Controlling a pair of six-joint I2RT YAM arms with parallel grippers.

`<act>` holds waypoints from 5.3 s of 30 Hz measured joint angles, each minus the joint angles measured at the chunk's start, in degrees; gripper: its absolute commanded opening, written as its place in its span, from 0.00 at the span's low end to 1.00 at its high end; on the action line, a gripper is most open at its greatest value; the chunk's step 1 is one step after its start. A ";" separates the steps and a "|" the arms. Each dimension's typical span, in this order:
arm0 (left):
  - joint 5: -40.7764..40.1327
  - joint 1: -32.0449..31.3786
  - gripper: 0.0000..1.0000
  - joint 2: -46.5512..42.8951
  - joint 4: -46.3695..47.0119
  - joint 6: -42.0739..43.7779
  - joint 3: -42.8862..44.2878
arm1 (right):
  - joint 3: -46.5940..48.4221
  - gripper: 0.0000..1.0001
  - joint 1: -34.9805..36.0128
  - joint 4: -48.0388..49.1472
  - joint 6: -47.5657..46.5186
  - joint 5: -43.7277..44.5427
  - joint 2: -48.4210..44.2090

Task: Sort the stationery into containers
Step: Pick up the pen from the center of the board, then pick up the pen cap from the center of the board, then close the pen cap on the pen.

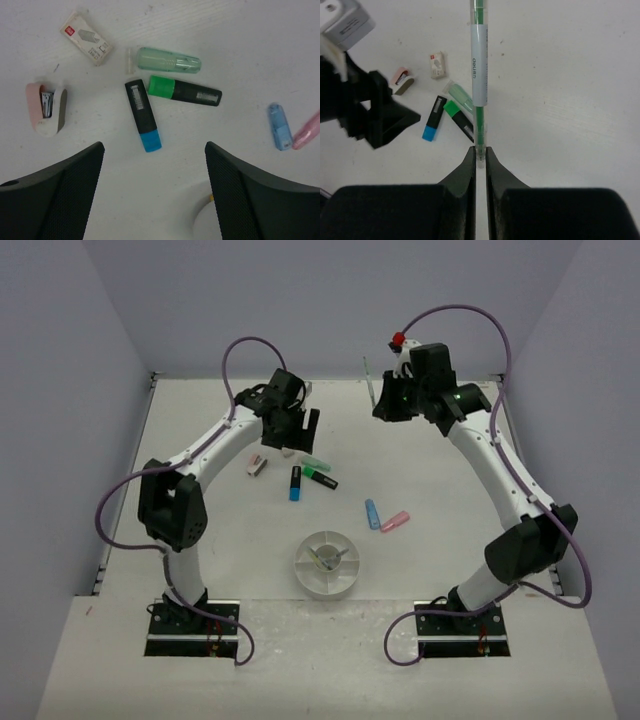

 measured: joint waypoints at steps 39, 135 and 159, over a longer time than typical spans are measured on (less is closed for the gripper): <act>-2.90 2.39 0.24 19.75 9.93 5.46 3.36 | -15.29 0.00 -0.02 -0.59 3.19 -0.04 -18.02; 36.33 0.82 0.00 -31.44 95.03 -52.32 -29.05 | -31.52 0.00 10.27 32.67 19.77 -33.99 -36.77; 34.53 0.77 0.00 -31.41 94.78 -52.31 -29.29 | -31.54 0.00 10.27 31.33 18.23 -34.03 -37.25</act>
